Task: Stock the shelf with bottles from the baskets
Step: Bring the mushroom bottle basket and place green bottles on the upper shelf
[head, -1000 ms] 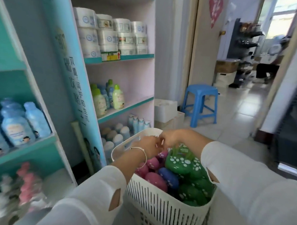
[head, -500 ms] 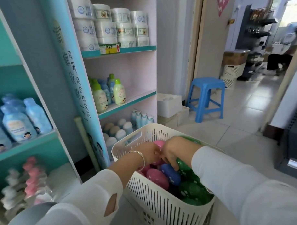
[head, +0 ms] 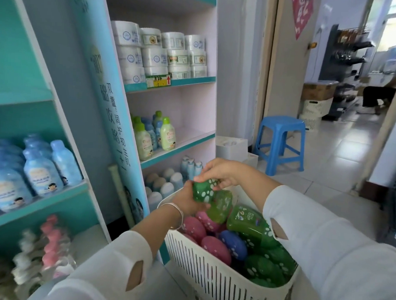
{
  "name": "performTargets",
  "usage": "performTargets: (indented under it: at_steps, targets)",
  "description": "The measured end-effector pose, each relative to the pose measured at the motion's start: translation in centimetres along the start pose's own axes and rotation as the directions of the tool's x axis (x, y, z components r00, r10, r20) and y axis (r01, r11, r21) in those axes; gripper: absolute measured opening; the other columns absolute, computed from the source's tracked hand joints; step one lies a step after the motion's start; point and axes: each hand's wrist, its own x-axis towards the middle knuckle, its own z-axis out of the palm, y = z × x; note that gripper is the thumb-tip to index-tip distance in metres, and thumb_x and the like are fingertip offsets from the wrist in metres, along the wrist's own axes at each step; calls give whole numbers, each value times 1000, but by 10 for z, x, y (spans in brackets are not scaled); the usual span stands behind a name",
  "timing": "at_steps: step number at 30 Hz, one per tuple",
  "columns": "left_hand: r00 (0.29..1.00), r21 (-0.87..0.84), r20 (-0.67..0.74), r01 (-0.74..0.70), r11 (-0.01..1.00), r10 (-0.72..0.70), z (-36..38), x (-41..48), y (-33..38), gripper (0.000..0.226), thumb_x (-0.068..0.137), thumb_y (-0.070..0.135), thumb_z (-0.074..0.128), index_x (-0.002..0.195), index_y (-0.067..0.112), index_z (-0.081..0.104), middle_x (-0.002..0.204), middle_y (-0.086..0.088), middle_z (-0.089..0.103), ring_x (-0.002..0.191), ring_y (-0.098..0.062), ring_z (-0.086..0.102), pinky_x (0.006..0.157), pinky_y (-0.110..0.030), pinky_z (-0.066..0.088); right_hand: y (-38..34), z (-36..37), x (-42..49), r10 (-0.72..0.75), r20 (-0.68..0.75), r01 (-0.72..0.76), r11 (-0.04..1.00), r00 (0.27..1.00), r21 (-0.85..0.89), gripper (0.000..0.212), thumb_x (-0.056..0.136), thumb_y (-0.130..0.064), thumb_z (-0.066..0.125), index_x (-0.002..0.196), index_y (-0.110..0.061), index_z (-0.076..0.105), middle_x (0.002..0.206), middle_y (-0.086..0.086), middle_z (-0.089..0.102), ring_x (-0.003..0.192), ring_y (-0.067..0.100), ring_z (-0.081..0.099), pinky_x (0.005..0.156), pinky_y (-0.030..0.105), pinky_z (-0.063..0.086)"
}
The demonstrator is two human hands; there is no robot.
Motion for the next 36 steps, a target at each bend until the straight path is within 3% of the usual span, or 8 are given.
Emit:
performTargets:
  at_steps: [4,10,16,21,25,29,33,36]
  targets:
    - [984,-151,-164,46,987,-71,-20,0,-12,88,55,29,83,128,9,38,120,-12,58,112,-30,57,96,-43,48,-22,18,2,17,31,-22,987,999,156,35,80,-28,74,105,-7,59,91,5,60,78,13,60,55,16,55]
    - [963,-174,-264,11,985,-58,-78,-7,-17,75,61,14,83,127,9,46,117,-15,61,109,-33,59,92,-46,51,-55,26,-4,-142,-8,141,986,990,-86,42,95,-41,51,130,-18,51,121,4,58,99,20,58,85,33,50]
    - [920,-126,-392,-48,991,-6,-171,-36,-12,60,69,12,81,122,11,51,103,-7,61,95,-24,59,87,-37,50,-95,54,-1,-226,115,240,961,967,-138,44,91,-7,53,132,-21,48,132,2,56,121,19,52,107,40,37]
    - [899,-254,-437,-163,953,37,-246,-82,-13,56,64,6,82,112,11,53,86,-2,63,76,-17,61,67,-25,56,-162,117,0,-480,208,495,868,852,-23,39,85,-5,67,122,-5,55,110,2,65,97,12,60,86,19,47]
    - [859,-222,-508,-194,955,57,-306,-126,-22,44,77,0,71,116,9,52,85,1,63,75,-14,61,67,-20,55,-220,163,1,-632,232,639,767,739,54,42,78,-7,74,117,-13,58,114,6,67,105,19,64,97,32,50]
    - [741,-72,-663,-204,976,106,-370,-172,-23,35,81,11,70,110,16,51,87,4,61,82,-15,61,73,-21,55,-288,201,-14,-741,219,716,671,635,193,36,80,-6,72,110,-19,58,97,-8,67,88,6,64,75,15,53]
    - [522,-11,-846,-217,976,107,-424,-207,-31,28,89,25,60,115,16,52,98,-4,60,86,-17,59,86,-37,51,-357,238,-21,-806,166,735,587,568,339,25,81,-8,71,98,-23,61,101,-2,69,91,16,66,83,28,54]
    - [335,70,-937,-110,991,103,-457,-225,-52,14,90,12,57,103,13,61,87,-4,60,80,-20,57,82,-38,51,-405,263,-19,-823,129,726,553,554,409,22,81,-9,71,96,-22,60,104,2,68,89,17,66,81,32,54]
